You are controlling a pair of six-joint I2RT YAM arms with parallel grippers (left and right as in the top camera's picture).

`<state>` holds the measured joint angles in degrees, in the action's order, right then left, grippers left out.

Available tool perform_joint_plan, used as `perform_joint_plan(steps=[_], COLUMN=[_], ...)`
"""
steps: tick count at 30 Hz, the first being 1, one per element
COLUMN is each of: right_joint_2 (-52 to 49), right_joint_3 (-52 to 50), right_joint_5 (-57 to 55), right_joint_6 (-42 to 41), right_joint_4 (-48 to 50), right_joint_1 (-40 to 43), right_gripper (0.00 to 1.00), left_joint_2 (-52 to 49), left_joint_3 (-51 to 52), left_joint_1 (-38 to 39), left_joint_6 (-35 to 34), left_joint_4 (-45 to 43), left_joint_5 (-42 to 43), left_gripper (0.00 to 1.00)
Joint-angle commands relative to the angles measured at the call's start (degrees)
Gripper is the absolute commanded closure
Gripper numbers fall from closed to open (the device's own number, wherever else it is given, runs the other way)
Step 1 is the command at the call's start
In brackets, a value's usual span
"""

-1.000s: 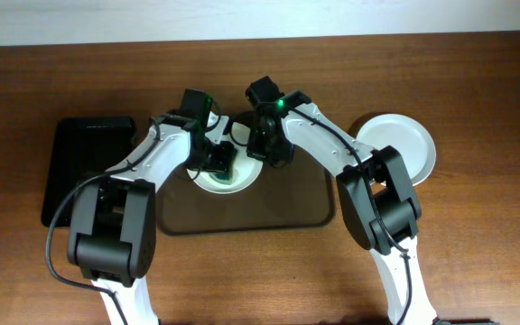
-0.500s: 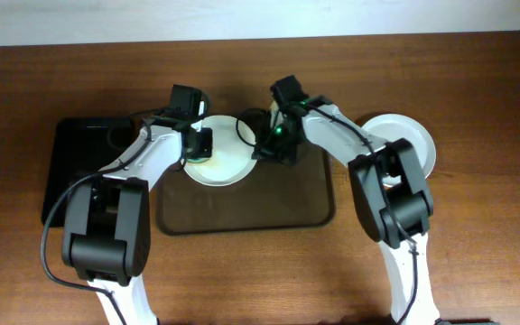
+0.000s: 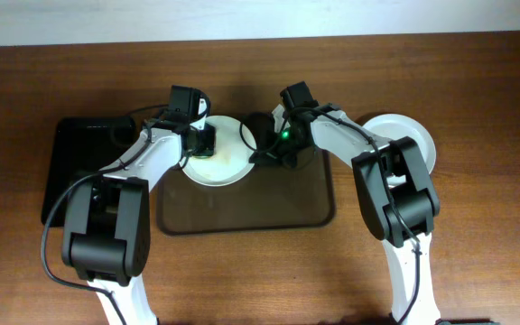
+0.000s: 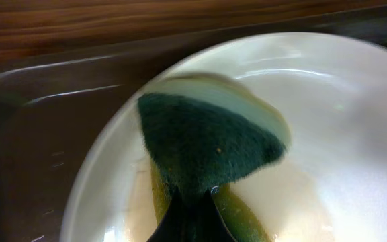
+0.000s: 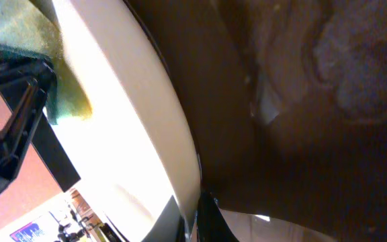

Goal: Clean dirty plates on tray and stack at the side
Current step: 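Scrub white plate with sponge in left gripper while right holds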

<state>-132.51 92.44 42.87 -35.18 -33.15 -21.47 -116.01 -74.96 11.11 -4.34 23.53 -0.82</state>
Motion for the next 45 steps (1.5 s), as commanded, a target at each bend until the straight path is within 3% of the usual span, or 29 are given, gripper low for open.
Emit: perform_joint_plan(steps=[1, 5, 9, 13, 16, 20, 22, 26, 29, 31, 33, 36, 39, 42, 45], right_joint_2=[-2.9, -2.9, -2.9, -2.9, -2.9, -2.9, -2.9, -2.9, -2.9, -2.9, -2.9, -2.9, -2.9, -2.9, -2.9], right_joint_3=[-2.2, -2.2, -2.2, -2.2, -2.2, -2.2, -2.2, -2.2, -2.2, -2.2, -2.2, -2.2, -2.2, -2.2, -2.2], right_joint_5=[-3.0, -3.0, -3.0, -3.0, -3.0, -3.1, -3.2, -3.2, -3.0, -3.0, -3.0, -3.0, -3.0, -3.0, -3.0], right_joint_6=[0.7, 0.7, 0.7, 0.7, 0.7, 0.7, 0.7, 0.7, 0.7, 0.7, 0.7, 0.7, 0.7, 0.9, 0.9], right_joint_4=[-0.9, -0.9, -0.9, -0.9, -0.9, -0.9, -0.9, -0.9, -0.9, -0.9, -0.9, -0.9, -0.9, -0.9, -0.9], right_joint_1=[-0.3, -0.3, -0.6, -0.6, -0.6, -0.6, -0.6, -0.6, -0.6, -0.6, -0.6, -0.7, -0.7, -0.7, -0.7], right_gripper=[0.96, 0.96, 0.96, 0.96, 0.96, 0.96, 0.96, 0.96, 0.96, 0.96, 0.96, 0.96, 0.96, 0.96, 0.96], left_joint_2=[-1.4, -1.4, -1.4, -1.4, -1.4, -1.4, -1.4, -1.4, -1.4, -1.4, -1.4, -1.4, -1.4, -1.4, -1.4], left_joint_3=[1.0, 1.0, 1.0, 1.0, 1.0, 1.0, 1.0, 1.0, 1.0, 1.0, 1.0, 1.0, 1.0, 1.0, 1.0], left_joint_1=[-0.9, -0.9, -0.9, -0.9, -0.9, -0.9, -0.9, -0.9, -1.0, -1.0, -1.1, -1.1, -1.1, -1.1, -1.1], left_joint_6=[0.0, 11.3, 16.7, 12.7, 9.5, 6.4, 3.6, 3.7, 8.8, 12.2, 13.3, 12.8, 9.3, 8.0, 7.1], left_joint_4=[10.5, 25.7, 26.4, 14.7, 3.6, -6.0, -2.1, 17.6, 26.3, 27.6, 26.8, 21.6, 9.5, 0.0, -3.9], left_joint_5=[-8.6, 14.1, 29.2, 28.2, 21.4, 3.2, -5.1, -4.3, 10.6, 21.5, 27.2, 28.1, 27.0, 19.5, 3.5], left_gripper=[0.99, 0.99, 1.0, 1.0, 1.0, 0.99, 1.0, 0.99, 0.99, 0.99, 0.99, 1.0, 0.99, 0.99, 0.99])
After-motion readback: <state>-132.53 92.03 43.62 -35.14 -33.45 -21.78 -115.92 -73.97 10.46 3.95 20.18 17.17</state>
